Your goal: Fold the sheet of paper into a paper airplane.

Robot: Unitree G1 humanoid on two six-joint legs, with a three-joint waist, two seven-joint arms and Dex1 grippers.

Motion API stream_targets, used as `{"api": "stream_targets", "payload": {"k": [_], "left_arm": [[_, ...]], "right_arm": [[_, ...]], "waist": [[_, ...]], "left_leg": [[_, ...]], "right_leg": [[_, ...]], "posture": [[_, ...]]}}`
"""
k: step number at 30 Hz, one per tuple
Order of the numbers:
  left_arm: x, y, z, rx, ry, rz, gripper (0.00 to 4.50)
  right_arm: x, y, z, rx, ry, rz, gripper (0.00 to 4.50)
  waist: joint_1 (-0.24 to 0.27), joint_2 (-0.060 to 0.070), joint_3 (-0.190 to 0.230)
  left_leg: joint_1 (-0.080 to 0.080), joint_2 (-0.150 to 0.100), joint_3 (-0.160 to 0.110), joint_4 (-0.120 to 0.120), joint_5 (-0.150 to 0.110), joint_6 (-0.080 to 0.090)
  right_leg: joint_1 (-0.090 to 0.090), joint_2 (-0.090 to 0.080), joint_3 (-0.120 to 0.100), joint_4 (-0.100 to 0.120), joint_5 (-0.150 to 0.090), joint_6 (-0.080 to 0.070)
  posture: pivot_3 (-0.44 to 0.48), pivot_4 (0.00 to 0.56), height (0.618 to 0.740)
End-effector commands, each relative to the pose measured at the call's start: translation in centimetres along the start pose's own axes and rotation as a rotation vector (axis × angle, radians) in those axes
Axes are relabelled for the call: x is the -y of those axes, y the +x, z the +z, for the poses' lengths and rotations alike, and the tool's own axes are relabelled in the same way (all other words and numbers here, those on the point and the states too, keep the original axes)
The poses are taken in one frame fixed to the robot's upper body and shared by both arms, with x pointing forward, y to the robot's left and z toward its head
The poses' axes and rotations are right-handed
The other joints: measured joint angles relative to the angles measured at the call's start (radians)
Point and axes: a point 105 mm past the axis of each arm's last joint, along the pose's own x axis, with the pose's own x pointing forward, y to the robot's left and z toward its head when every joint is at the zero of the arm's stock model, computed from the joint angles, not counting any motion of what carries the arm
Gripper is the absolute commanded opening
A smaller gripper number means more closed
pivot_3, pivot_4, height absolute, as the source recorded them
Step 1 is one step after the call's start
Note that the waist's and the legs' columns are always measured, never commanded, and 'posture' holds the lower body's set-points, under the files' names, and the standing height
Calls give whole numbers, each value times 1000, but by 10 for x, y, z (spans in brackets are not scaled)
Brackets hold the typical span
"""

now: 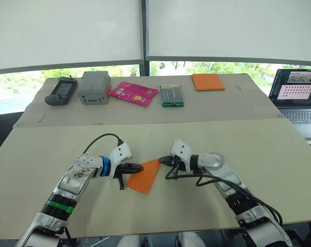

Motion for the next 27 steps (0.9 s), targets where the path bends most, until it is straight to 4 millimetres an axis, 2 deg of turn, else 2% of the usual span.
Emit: {"api": "stream_targets", "payload": {"k": [1,6,9,13,18,20,22,25,27], "left_arm": [[4,6,-15,-58,-28,-9,33],[3,8,-13,-51,-32,-4,33],[4,11,-14,-58,-34,-10,33],[7,18,-12,-49,-48,-24,33],[18,21,-13,-49,-73,-66,33],[23,21,-14,-54,-83,-86,33],[24,20,-15,-60,-85,-91,33],[24,17,-15,-62,-85,-86,33],[22,15,-15,-65,-86,-81,33]], "right_arm": [[4,-4,-22,-77,20,-26,0],[-9,-4,-21,-47,15,40,0],[-36,-2,-14,19,33,142,0],[-57,-2,-13,28,67,196,0],[-67,-3,-12,20,74,193,0],[-58,-3,-11,6,60,126,0],[-41,-6,-12,-21,63,26,0],[-13,-18,-11,-50,25,-93,0],[-2,-24,-5,-38,19,-135,0]], "waist": [[1,0,0],[4,0,0],[8,0,0],[3,1,-1],[1,1,-2],[0,1,-2],[-2,1,-2],[0,1,-2],[5,1,-2]], "left_leg": [[0,0,0,0,0,0],[0,0,0,0,0,0],[0,0,-1,0,0,0],[0,0,-1,0,-1,1],[0,1,-1,-1,-1,1],[0,1,-1,-1,-1,1],[0,1,0,-1,-1,1],[0,1,-1,-1,-1,1],[0,0,-1,0,-1,1]], "right_leg": [[0,0,0,0,0,0],[1,0,0,0,0,0],[1,0,0,-1,0,0],[1,0,0,-2,0,0],[1,0,0,-2,0,0],[1,0,0,-2,0,0],[1,0,1,-2,0,0],[1,0,1,-2,0,0],[1,-1,1,-2,0,0]], "posture": [[0,150,740],[0,150,740],[0,150,740],[0,150,740],[0,150,740],[0,150,740],[0,150,740],[0,150,740],[0,150,740]]}}
